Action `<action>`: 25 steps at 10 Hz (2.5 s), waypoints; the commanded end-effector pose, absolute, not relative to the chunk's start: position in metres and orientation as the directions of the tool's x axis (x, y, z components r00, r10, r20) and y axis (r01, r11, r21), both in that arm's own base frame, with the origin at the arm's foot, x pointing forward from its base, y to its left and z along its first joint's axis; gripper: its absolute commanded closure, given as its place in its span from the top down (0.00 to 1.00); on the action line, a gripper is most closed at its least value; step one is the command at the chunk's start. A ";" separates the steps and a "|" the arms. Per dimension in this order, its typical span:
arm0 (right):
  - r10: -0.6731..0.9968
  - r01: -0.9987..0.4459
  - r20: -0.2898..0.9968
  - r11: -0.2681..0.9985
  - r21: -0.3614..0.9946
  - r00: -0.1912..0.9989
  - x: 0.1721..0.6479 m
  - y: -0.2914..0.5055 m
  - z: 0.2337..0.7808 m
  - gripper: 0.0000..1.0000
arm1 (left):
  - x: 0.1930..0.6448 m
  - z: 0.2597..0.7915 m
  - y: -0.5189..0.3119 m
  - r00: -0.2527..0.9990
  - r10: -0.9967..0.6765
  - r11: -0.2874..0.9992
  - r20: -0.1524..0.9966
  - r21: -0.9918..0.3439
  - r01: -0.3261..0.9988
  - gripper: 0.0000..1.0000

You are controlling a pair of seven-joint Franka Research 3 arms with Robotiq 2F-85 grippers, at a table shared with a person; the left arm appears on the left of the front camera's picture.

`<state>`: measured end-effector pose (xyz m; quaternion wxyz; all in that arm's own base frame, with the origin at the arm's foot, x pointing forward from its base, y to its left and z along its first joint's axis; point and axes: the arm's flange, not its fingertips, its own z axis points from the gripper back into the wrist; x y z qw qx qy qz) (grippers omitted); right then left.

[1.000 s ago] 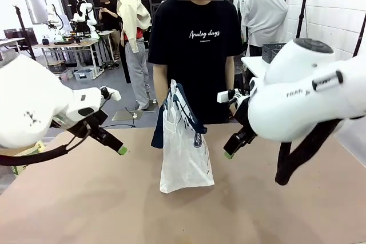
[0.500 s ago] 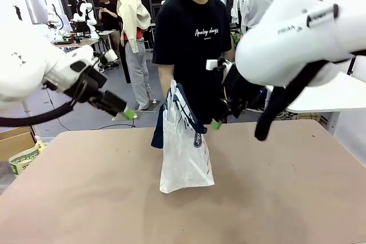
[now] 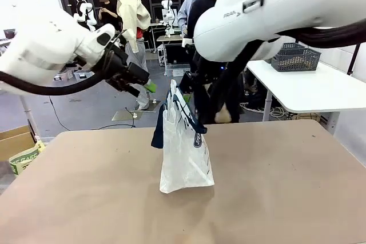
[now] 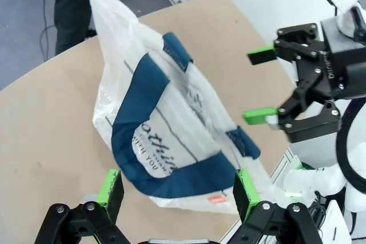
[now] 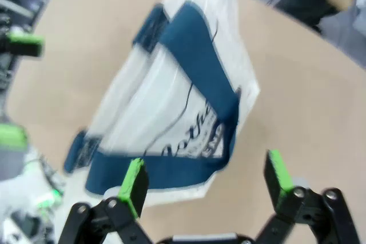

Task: Transfer purchased items from the store into the shopping bag.
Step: Open the Reusable shopping bag in the center of the table.

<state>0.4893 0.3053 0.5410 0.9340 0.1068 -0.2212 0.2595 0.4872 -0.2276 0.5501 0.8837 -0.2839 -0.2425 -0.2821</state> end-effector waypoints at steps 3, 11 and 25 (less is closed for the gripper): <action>0.465 -0.561 0.468 0.824 0.081 0.752 0.470 0.297 0.539 1.00 | 0.475 0.549 -0.218 0.715 -0.359 0.688 0.600 -0.348 0.637 1.00; 0.237 -0.301 0.395 0.947 0.109 0.888 0.534 0.369 0.569 1.00 | 0.498 0.548 -0.241 0.863 -0.256 0.753 0.436 -0.471 0.461 1.00; 0.204 -0.253 0.303 0.958 0.132 0.931 0.551 0.336 0.544 1.00 | 0.517 0.516 -0.285 0.895 -0.309 0.800 0.321 -0.420 0.427 1.00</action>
